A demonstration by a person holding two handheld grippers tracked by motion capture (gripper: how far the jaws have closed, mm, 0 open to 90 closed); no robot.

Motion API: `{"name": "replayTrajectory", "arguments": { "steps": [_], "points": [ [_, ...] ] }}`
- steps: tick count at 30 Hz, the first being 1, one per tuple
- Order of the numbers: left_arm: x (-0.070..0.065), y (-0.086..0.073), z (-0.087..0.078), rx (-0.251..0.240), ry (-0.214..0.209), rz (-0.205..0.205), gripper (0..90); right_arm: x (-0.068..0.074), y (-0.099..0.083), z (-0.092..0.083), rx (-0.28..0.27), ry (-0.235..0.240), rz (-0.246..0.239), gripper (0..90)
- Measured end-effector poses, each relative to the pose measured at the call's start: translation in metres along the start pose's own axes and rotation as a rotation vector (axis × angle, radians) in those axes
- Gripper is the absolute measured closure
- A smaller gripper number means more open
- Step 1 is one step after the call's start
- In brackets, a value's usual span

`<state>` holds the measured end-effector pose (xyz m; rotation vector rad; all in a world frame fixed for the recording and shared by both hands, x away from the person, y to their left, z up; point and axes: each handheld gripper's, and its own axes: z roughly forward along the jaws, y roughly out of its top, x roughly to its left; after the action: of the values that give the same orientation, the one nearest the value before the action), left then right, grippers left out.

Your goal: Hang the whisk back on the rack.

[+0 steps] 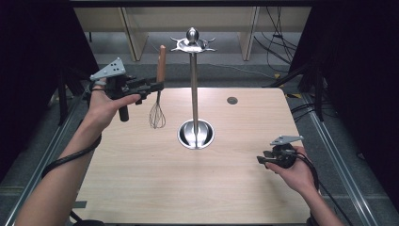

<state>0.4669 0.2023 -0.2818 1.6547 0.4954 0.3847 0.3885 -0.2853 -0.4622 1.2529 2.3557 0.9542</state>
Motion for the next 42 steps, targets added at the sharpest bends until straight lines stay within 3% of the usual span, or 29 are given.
{"name": "replayTrajectory", "arguments": {
  "steps": [21,22,33,36,39,42],
  "points": [
    [0.001,0.005,0.006,0.012,-0.011,0.005,67.9,0.001,0.001,-0.002,0.009,0.011,0.024,60.6],
    [0.001,0.005,0.006,0.012,-0.011,0.005,67.9,0.000,0.001,-0.002,0.016,0.003,0.005,60.6],
    [0.003,0.007,0.011,0.020,-0.015,0.006,67.9,-0.001,0.000,0.000,-0.010,0.005,-0.012,60.6],
    [0.003,0.008,0.012,0.021,-0.016,0.009,67.9,-0.001,0.001,-0.003,0.032,0.007,0.001,60.6],
    [0.003,0.008,0.012,0.019,-0.013,0.004,67.9,-0.001,0.000,-0.001,0.002,0.010,-0.009,60.6],
    [0.004,0.008,0.012,0.022,-0.009,0.003,67.8,-0.002,0.001,-0.003,0.021,0.014,-0.016,60.6]
  ]
}}
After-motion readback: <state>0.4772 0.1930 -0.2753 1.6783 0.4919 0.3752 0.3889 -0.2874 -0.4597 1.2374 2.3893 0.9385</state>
